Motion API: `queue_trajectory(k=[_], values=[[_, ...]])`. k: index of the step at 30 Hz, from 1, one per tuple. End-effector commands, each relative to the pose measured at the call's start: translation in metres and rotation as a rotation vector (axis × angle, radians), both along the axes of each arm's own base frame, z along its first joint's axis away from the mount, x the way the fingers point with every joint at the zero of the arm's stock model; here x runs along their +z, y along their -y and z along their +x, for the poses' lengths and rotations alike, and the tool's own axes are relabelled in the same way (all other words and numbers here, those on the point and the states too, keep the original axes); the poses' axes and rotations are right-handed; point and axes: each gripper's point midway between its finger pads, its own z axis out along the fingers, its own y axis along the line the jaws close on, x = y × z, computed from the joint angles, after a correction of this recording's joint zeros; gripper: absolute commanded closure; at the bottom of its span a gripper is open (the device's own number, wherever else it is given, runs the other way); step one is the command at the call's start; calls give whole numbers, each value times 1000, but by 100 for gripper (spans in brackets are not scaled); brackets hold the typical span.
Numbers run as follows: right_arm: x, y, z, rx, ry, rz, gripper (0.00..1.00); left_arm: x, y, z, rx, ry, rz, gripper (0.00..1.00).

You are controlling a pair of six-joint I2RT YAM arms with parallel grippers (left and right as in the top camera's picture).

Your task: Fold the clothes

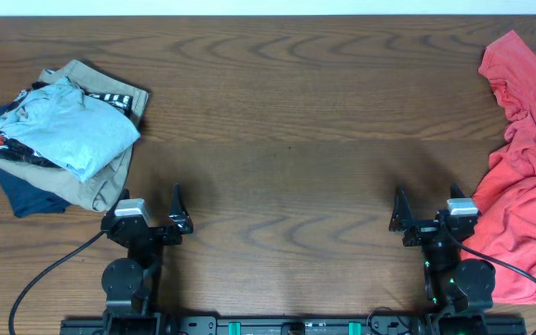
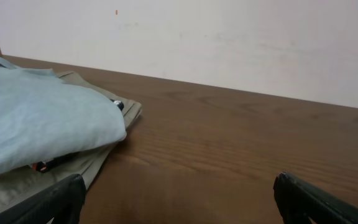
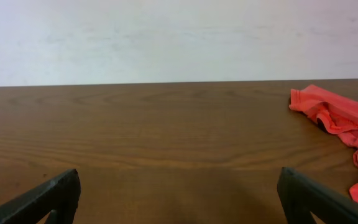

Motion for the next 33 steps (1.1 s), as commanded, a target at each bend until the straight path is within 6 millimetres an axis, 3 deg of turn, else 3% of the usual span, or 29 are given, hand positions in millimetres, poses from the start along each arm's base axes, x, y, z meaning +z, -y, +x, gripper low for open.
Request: queue_trajectory(k=[1,12,15,23,29,33], values=[[-1,2,0,-9,-1,-12,1,-15,-2,-1,7,-49,15,2],[0,-4,-1,21,-14,96,1,-14,-1,-1,14,-47,-67,2],[-1,-4,-4,19,-50,93,1,-9,9,-3,-42,-57,-91,2],[2,8,-21,-56,-223,72,1,-8,12,-16,-50,-264,-95,2],[4,13,-24,-90,-394,50,1,5,22,-10,-101,-396,-114,2],[2,16,-23,-109,-563,28,1,1,28,-10,-127,-552,-133,2]])
